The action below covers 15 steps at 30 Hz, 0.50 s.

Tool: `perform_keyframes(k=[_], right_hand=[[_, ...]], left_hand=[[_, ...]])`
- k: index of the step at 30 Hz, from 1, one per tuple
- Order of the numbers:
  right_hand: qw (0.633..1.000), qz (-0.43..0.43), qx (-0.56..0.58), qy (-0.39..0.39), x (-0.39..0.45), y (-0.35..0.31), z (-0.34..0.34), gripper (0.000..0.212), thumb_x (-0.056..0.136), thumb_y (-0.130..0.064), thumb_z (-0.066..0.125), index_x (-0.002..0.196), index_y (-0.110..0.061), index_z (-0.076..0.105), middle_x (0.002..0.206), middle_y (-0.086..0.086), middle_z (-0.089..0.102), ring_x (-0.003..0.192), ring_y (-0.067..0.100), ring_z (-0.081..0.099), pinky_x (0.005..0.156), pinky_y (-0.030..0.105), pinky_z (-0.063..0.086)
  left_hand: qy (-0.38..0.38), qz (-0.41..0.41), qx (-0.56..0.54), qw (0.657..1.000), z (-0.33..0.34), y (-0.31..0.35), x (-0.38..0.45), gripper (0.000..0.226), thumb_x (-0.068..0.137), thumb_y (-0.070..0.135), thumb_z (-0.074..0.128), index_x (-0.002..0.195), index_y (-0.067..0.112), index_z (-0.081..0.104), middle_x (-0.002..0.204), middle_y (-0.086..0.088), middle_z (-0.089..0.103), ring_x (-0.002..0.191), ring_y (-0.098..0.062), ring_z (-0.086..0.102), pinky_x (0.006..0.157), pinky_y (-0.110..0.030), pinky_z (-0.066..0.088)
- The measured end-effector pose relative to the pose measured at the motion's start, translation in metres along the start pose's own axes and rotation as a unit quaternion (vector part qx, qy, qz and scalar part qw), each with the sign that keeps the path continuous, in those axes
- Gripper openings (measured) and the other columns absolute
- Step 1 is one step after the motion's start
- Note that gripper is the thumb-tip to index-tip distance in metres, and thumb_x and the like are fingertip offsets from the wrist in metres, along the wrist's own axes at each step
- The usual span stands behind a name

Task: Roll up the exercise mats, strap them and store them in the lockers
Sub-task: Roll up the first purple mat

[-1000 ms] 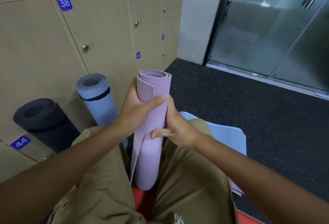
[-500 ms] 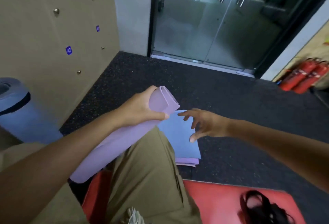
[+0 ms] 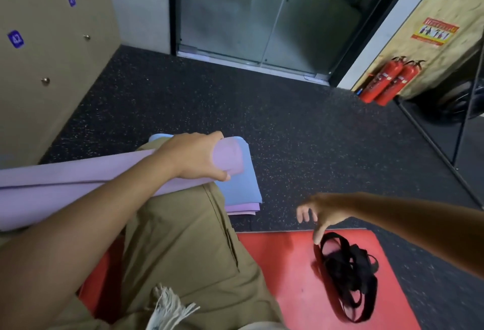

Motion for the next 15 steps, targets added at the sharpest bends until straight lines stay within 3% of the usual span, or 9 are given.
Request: perform_keyframes(k=[2, 6, 12, 15], right_hand=[[0.999, 0.010, -0.033, -0.030, 0.001, 0.005, 0.008, 0.060, 0.069, -0.045, 0.091, 0.119, -0.030, 0.062, 0.115, -0.013, 0.062, 0.103, 0.011, 0.059, 0.074, 0.019, 0.044], [0.995, 0.021, -0.080, -0.048, 0.005, 0.009, 0.016, 0.058, 0.070, -0.039, 0.092, 0.118, -0.021, 0.065, 0.107, -0.010, 0.061, 0.097, 0.014, 0.059, 0.067, 0.019, 0.040], [0.990, 0.051, -0.102, -0.077, 0.013, 0.021, 0.030, 0.041, 0.077, -0.023, 0.085, 0.114, -0.019, 0.066, 0.103, -0.004, 0.068, 0.091, 0.018, 0.059, 0.080, 0.030, 0.049], [0.990, 0.066, -0.090, -0.084, 0.013, 0.022, 0.029, 0.041, 0.081, -0.027, 0.081, 0.120, -0.018, 0.067, 0.104, -0.002, 0.065, 0.093, 0.018, 0.058, 0.073, 0.025, 0.045]], left_hand=[[0.001, -0.003, 0.006, 1.000, -0.001, 0.000, 0.000, 0.075, 0.068, 0.074, 0.069, 0.126, 0.034, 0.045, 0.096, 0.009, 0.059, 0.084, -0.024, 0.056, 0.060, -0.036, 0.035], [-0.002, -0.008, 0.000, 1.000, -0.002, -0.002, -0.002, 0.075, 0.070, 0.072, 0.071, 0.129, 0.034, 0.045, 0.095, 0.008, 0.057, 0.084, -0.025, 0.054, 0.059, -0.036, 0.033], [-0.007, -0.018, -0.016, 1.000, -0.001, -0.009, -0.002, 0.079, 0.068, 0.075, 0.070, 0.131, 0.038, 0.044, 0.097, 0.008, 0.058, 0.089, -0.027, 0.057, 0.069, -0.037, 0.042], [-0.009, -0.020, -0.017, 1.000, -0.001, -0.009, 0.000, 0.079, 0.068, 0.075, 0.071, 0.133, 0.037, 0.044, 0.096, 0.007, 0.056, 0.088, -0.027, 0.056, 0.071, -0.037, 0.042]])
Point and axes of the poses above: each hand's wrist, its own x-axis towards the middle knuckle, its own z-axis out of the palm, y = z × x, the point moved 2 cm from there along x, towards the middle knuckle
